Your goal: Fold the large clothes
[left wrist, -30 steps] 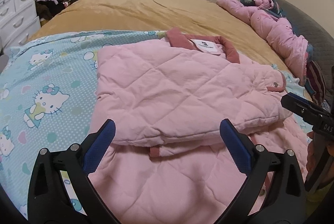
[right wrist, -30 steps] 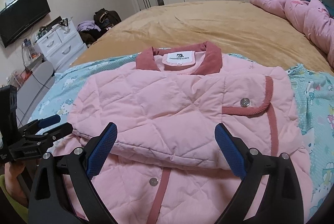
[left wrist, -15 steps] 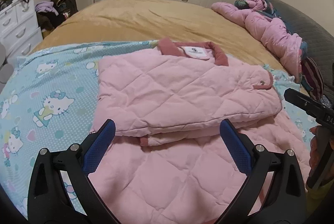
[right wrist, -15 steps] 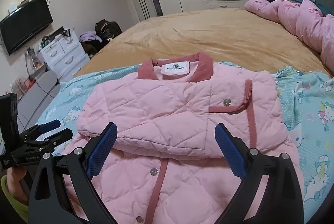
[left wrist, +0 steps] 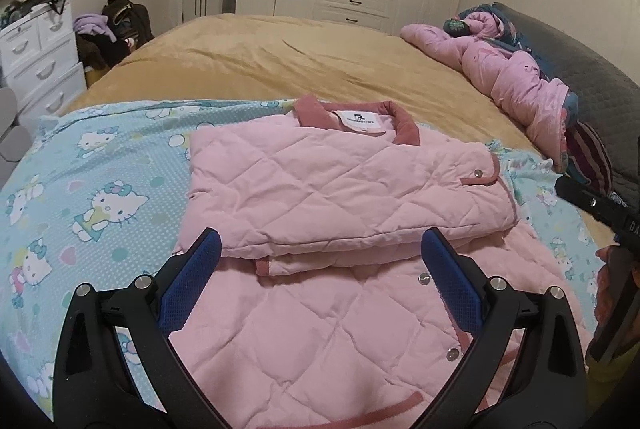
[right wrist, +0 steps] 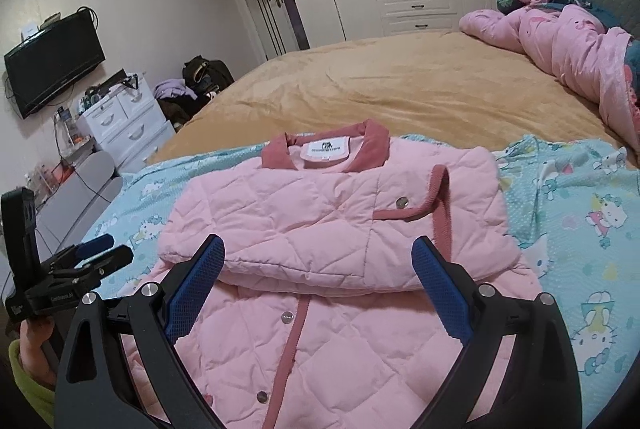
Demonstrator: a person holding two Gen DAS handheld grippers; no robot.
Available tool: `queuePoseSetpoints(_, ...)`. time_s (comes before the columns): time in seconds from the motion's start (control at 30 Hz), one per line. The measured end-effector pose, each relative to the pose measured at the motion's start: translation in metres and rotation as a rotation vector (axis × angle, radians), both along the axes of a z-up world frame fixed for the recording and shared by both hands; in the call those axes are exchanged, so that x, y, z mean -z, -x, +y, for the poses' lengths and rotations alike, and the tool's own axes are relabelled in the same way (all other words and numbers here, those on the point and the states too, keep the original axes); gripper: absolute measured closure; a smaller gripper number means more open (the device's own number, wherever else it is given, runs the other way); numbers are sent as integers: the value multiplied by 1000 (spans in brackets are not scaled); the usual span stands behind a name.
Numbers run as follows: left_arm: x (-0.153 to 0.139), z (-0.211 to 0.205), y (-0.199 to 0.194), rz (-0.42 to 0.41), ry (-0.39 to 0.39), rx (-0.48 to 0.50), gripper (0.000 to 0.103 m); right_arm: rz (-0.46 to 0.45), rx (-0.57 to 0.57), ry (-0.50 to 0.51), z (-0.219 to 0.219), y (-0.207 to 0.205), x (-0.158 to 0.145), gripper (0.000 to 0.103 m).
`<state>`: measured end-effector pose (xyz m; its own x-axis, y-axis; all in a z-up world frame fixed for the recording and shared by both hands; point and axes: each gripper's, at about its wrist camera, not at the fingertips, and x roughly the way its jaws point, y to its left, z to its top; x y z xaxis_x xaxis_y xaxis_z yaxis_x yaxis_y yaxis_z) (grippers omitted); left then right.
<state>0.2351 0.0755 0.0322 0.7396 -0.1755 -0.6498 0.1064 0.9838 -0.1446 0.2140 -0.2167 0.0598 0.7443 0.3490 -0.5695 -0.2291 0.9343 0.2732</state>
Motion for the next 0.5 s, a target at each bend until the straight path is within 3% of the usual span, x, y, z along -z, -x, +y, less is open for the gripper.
queuePoseSetpoints(0.4, -6, -11, 45, -32, 2, 5, 9, -51, -3, -2, -17, 38, -19, 9)
queuePoseSetpoints(0.5, -2, -14, 54, -28, -12, 5, 9, -59, 3, 1, -22, 47, -20, 4)
